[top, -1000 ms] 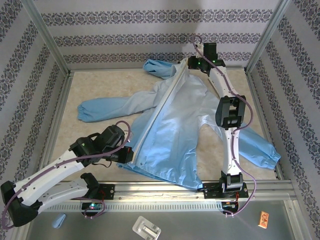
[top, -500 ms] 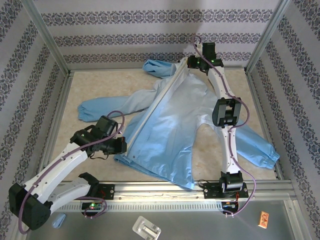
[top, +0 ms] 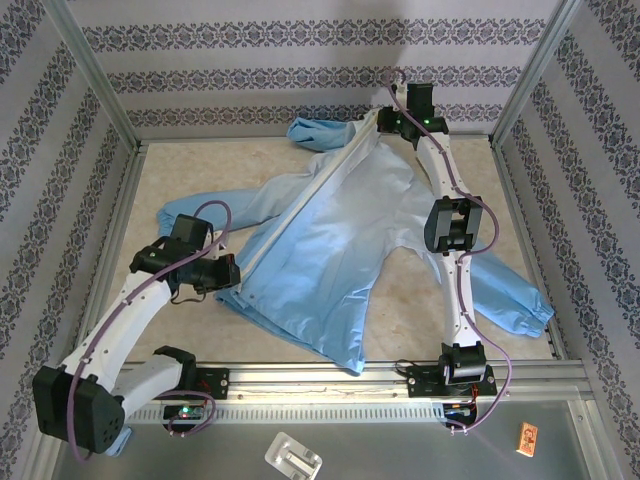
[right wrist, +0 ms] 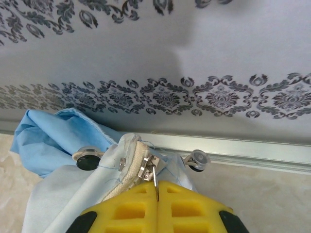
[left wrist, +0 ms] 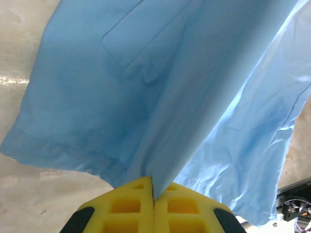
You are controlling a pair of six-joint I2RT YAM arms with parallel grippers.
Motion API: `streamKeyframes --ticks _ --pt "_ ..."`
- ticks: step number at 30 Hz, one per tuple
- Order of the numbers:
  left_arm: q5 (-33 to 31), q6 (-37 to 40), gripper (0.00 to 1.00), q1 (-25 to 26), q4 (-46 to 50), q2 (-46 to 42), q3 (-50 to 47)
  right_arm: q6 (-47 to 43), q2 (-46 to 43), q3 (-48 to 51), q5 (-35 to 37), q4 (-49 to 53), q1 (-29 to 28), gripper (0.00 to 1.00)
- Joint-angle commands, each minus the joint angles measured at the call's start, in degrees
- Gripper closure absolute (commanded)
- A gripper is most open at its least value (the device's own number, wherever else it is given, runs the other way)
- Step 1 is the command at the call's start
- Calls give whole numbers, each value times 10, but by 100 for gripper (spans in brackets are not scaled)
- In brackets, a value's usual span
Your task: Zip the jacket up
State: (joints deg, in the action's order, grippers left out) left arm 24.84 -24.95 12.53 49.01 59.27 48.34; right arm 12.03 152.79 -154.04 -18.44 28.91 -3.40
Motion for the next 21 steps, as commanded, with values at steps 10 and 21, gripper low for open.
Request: streamKeyframes --ticks 10,21 --pt "-43 107 51 -84 2 58 103 -33 -111 70 82 -59 19 43" --pt "-61 145 47 -111 28 -18 136 -64 -335 339 73 -91 6 40"
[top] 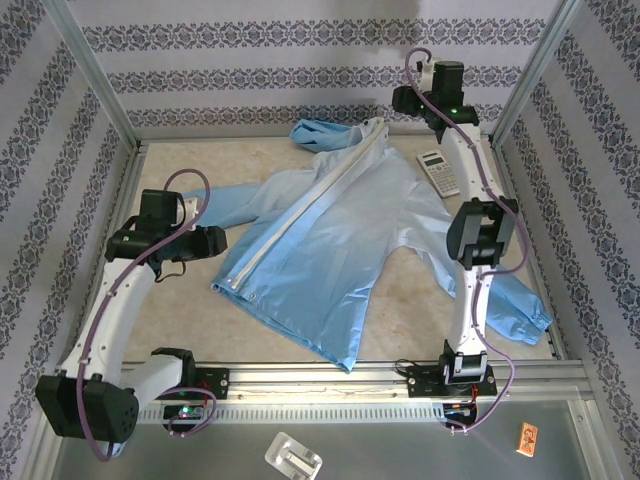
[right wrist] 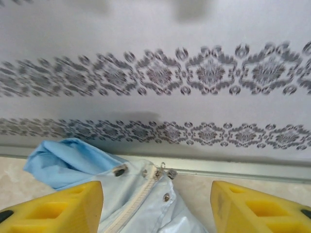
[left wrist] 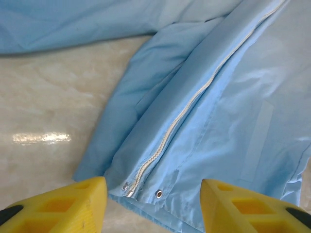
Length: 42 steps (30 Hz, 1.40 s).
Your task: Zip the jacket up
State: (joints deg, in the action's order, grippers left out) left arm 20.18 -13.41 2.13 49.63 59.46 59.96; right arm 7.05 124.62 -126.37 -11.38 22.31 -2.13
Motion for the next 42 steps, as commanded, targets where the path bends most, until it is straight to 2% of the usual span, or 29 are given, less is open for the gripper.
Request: streamKeyframes --ticks 1,3,7,12,13,14,15,17,19,22,26,30,33,35,39,42 --pt "-19 34 46 -8 18 -28 23 -10 -86 106 1 -42 -8 39" --pt "-33 46 42 -8 4 -49 26 -4 -144 188 1 -74 -11 39" --pt "-92 80 27 -10 -56 -105 17 8 -261 344 5 -120 -16 38" --pt "-166 125 16 -11 -159 -160 -33 27 -414 551 14 -205 -18 35" --pt "-171 132 13 -11 -180 -169 -47 29 -448 600 23 -224 -19 33" --pt "-176 134 4 -11 -201 -176 -63 30 -481 642 35 -239 -20 31" --pt "-180 137 0 -11 -221 -183 -79 32 -509 678 47 -249 -20 23" --pt "-188 138 0 -11 -277 -200 -126 40 -574 761 79 -274 -22 8" --pt "-192 140 0 -11 -340 -221 -183 38 -631 841 98 -317 -23 2" --pt "-163 165 0 -11 -447 -263 -281 30 -703 937 126 -364 -24 2" --pt "-169 155 0 -12 -556 -311 -371 -2 -762 1016 181 -376 -28 2" --pt "-158 137 0 -12 -654 -315 -423 -55 -797 1103 189 -433 -28 2" --pt "-209 87 0 -11 -709 -295 -459 -93 -782 1148 186 -505 -27 2" --pt "-243 59 0 -11 -766 -258 -488 -99 -756 1167 178 -558 -23 2" --pt "-216 89 0 -11 -798 -169 -495 -89 -687 1181 161 -654 -16 2" --pt "-239 96 0 -11 -849 -103 -505 -82 -627 1174 156 -703 -11 2"
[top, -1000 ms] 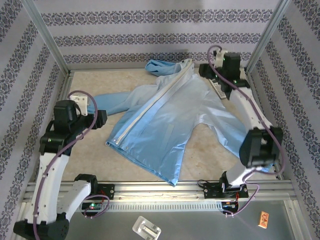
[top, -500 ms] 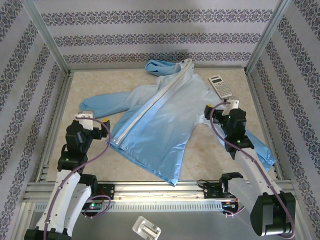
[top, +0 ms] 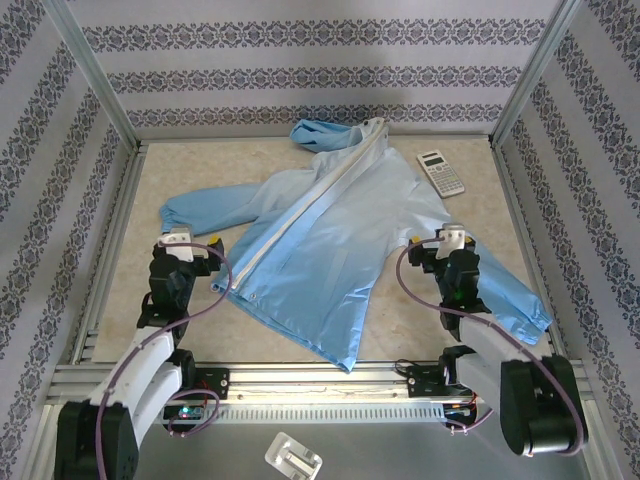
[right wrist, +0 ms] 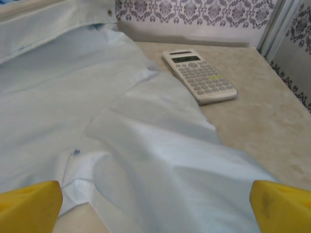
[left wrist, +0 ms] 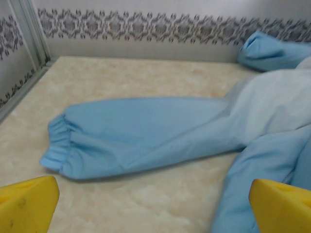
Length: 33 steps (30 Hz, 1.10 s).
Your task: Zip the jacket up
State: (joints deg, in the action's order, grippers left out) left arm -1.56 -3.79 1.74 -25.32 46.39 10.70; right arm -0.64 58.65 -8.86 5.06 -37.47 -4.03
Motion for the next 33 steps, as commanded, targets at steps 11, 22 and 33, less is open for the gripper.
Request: streamKeyframes --ticks 11,22,33 --pt "-20 26 0 -8 -293 236 -11 15 219 -51 -27 -228 24 2" --pt "16 46 0 -8 -310 400 82 30 291 -95 -24 -217 33 2" --pt "14 41 0 -12 -292 447 114 35 294 -105 -15 -193 34 2"
